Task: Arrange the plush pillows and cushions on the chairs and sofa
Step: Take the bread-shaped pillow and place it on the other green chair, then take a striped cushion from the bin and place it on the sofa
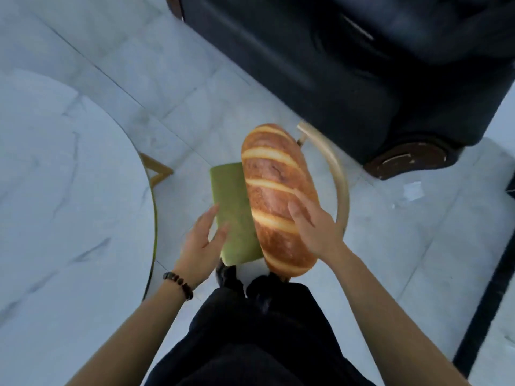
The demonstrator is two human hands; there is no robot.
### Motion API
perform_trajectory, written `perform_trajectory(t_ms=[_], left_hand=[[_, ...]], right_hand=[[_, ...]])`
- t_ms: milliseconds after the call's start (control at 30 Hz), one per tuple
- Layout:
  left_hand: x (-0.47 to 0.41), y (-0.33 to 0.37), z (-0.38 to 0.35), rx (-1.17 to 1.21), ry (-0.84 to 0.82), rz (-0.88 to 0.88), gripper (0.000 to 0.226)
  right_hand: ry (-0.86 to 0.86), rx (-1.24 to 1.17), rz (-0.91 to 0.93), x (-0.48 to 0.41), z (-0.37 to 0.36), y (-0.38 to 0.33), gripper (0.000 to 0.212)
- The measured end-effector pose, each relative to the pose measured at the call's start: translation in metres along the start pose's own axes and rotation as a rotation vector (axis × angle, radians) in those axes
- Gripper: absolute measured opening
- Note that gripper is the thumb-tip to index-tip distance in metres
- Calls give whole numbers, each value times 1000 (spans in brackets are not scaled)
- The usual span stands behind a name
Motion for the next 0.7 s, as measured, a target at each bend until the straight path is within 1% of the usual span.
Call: perform_trajectory(t_ms=[67, 100, 167, 233, 267, 333, 400, 500, 600, 700], left_hand=[[23, 8, 52, 71, 148, 39, 51], [36, 10, 76, 120, 239, 68, 49], [69, 7, 115, 235, 424, 124, 45], [105, 3, 134, 300, 560, 168, 40], [123, 0, 138, 324, 618, 185, 39], [158, -1, 134, 376, 716, 222, 38], [190, -3, 121, 420, 799, 259, 41], [248, -7, 92, 489, 950, 341, 45], [311, -13, 58, 477, 1024, 408, 48], [389, -26, 41, 491, 1149, 496, 51]], right_hand=[[72, -218, -22, 34, 25, -27, 33], [79, -284, -19, 48, 34, -36, 28], [36, -315, 47, 66, 47, -46, 34], [-37, -271, 141, 71, 54, -49, 42], [-85, -261, 169, 70, 57, -49, 40], [-144, -243, 187, 63, 67, -47, 34], [-186, -288, 216, 58, 77, -46, 44], [-318, -310, 267, 61, 82, -39, 43], [-443, -286, 285, 71, 67, -21, 54], [-561, -255, 328, 100, 43, -21, 54]])
Point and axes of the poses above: each hand's wrist, its own x-axis away from the middle knuckle, its own z-axis out of the back of the hand, y = z × x, the point moved 9 cm from there along -x, towards the middle knuckle, and after that the axes turned 13 degrees about y, right-handed, at the moved point
